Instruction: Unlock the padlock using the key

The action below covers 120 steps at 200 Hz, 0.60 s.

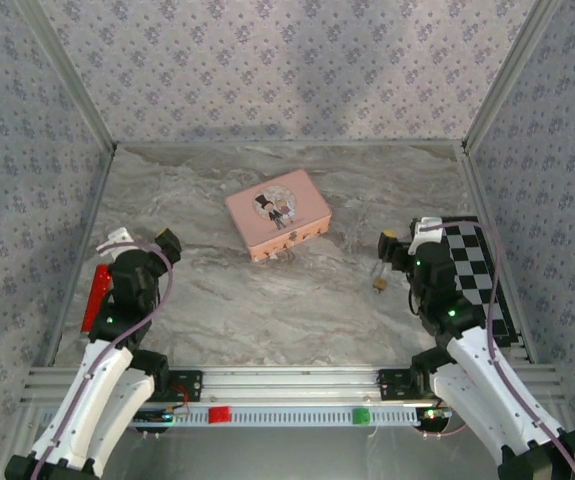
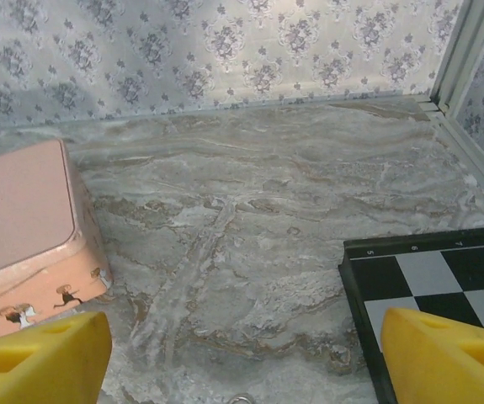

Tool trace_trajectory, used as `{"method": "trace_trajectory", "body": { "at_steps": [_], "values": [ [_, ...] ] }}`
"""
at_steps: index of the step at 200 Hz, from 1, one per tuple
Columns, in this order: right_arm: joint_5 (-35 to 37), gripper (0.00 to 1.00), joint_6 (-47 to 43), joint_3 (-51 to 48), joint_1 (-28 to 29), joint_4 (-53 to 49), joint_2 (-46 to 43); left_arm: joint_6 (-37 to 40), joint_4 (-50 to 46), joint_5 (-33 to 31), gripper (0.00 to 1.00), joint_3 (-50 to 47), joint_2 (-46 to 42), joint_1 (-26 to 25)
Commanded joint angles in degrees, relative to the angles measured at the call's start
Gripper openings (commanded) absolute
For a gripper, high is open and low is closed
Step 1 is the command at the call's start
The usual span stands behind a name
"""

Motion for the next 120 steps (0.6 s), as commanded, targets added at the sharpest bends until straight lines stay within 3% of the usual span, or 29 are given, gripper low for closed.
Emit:
{"method": "trace_trajectory", "body": {
  "at_steps": [1, 22, 40, 87, 107, 120],
  "values": [
    [2.8, 0.87, -3.5, -0.6, 1.2, 4.7, -0.1, 2.2, 5.3, -7.9, 1.00, -2.2, 1.8, 0.2],
    [2.5, 0.97, -5.4, -1.0, 2.0, 5.6, 1.3, 0.4, 11.9, -14.7, 1.00, -4.5, 5.9, 0.2],
    [2.8, 0.98, -5.9, -0.1, 2.4, 4.4, 3.0, 1.9, 17.8, -20.0, 1.00, -5.1, 10.7, 0.2],
    [4.4, 0.98, -6.5, 0.7, 3.2, 4.3, 5.6, 16.9, 31.2, -21.5, 1.00, -0.3, 30.4, -0.5],
    [5.4, 0.98, -6.0, 1.4, 3.2, 3.6, 7.4, 22.4, 29.6, -25.3, 1.00, 5.2, 39.0, -1.2],
    [5.8, 0.98, -5.4, 2.1, 3.2, 2.0, 8.0, 25.6, 33.5, -26.4, 1.00, 4.6, 40.5, -0.9]
  ]
}}
